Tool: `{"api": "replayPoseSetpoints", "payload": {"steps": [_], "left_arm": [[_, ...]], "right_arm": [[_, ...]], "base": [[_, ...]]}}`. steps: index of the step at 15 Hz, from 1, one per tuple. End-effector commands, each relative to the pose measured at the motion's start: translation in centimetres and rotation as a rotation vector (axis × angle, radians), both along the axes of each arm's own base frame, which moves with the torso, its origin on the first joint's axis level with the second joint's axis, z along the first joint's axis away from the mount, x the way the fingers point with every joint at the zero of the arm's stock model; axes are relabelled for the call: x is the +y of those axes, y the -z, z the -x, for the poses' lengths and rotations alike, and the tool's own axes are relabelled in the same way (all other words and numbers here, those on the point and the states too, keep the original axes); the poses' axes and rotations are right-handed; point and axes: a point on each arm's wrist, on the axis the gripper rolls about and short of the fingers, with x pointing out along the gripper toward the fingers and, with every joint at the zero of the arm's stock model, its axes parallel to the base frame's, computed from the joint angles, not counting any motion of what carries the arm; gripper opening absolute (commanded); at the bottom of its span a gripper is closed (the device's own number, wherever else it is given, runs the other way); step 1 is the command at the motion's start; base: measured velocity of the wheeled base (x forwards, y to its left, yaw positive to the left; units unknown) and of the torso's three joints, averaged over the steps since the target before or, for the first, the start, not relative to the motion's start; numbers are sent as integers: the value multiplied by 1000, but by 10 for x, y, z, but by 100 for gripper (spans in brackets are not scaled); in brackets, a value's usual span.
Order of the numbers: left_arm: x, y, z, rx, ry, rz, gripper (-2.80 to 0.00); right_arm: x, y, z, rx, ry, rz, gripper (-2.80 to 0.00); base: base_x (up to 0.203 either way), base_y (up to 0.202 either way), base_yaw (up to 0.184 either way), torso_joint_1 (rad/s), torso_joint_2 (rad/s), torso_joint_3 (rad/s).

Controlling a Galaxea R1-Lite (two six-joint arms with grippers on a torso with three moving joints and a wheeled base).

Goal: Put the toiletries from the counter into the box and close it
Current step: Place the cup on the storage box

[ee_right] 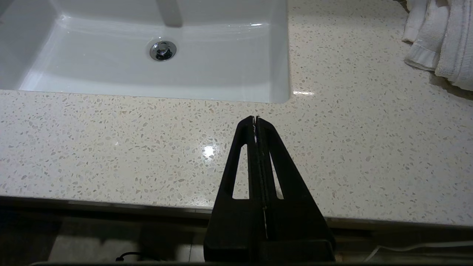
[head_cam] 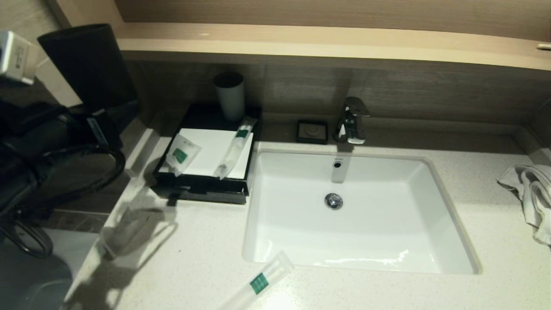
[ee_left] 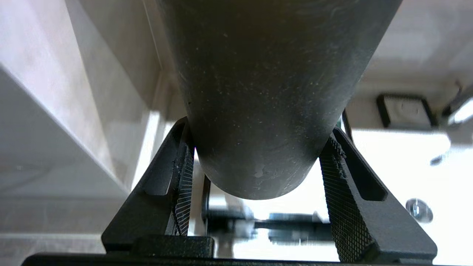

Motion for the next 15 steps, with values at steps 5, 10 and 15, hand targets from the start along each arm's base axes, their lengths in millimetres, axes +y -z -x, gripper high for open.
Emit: {"api": "replayPoseSetpoints", "payload": {"steps": [5,10,15], "left_arm": [[4,37,15,61,5,0,-280],[4,61,16,149,7,9,-280],[-3,76,-6,184,4,20,-280]], "right_arm": [[0,0,0,0,-1,1,-280],[0,0,0,0,-1,1,-280],[0,0,0,0,-1,1,-280]], "base": [[0,0,0,0,0,0],[0,0,0,0,0,0],[0,0,0,0,0,0]]}}
